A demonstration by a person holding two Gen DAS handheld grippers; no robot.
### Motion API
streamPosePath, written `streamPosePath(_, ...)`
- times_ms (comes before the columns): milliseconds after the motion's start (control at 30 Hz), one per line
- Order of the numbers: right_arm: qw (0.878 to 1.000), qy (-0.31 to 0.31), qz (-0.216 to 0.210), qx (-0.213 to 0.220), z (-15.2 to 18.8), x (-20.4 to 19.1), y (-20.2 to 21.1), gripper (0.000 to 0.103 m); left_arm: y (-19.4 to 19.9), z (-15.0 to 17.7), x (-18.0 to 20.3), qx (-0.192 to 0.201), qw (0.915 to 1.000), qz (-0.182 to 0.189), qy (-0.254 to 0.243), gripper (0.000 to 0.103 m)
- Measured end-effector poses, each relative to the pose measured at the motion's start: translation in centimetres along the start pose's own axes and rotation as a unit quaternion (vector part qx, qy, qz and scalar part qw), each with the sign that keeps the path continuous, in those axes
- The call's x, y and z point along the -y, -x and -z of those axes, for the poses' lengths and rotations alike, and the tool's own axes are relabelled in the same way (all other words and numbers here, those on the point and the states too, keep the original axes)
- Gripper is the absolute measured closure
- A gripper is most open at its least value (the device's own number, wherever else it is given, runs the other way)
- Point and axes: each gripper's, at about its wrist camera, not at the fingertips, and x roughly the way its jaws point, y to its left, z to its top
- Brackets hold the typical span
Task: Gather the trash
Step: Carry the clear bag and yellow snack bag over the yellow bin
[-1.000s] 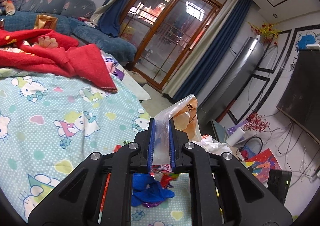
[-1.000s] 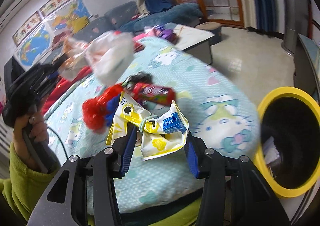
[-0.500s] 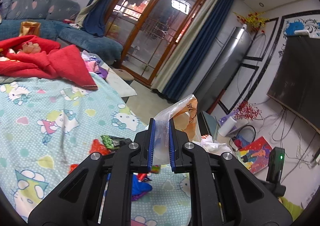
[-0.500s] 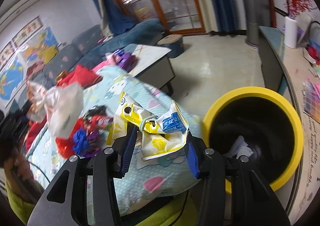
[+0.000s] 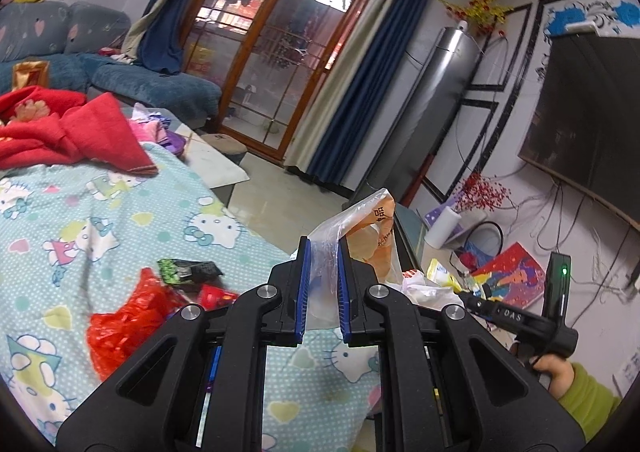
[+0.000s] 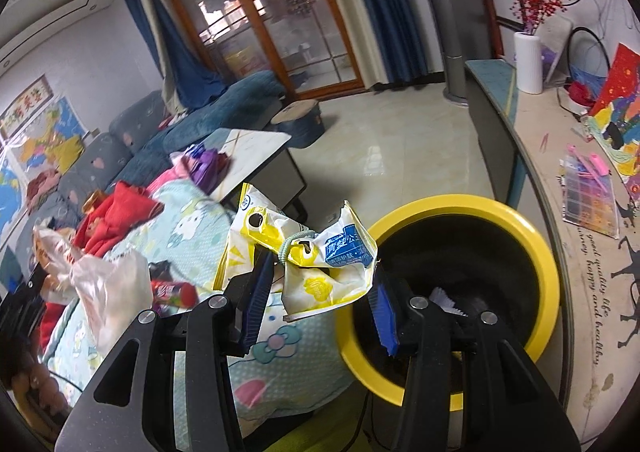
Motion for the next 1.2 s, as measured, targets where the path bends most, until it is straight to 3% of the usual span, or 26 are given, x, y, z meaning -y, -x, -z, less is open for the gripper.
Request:
streamPosePath(733, 0.996, -0.062, 0.059, 0.037, -0.5, 7.1, 1.4, 0.059, -5.7, 3.7, 8.1, -0.049, 0.9934, 0.024, -0.101, 0.096)
streamPosePath(1200, 0.992, -0.088, 0.081, 0.043, -0.1, 10.3, 1.3, 0.059, -9.8, 6.3, 12.7, -0.081, 0.9812, 0.024, -0.174, 0.095)
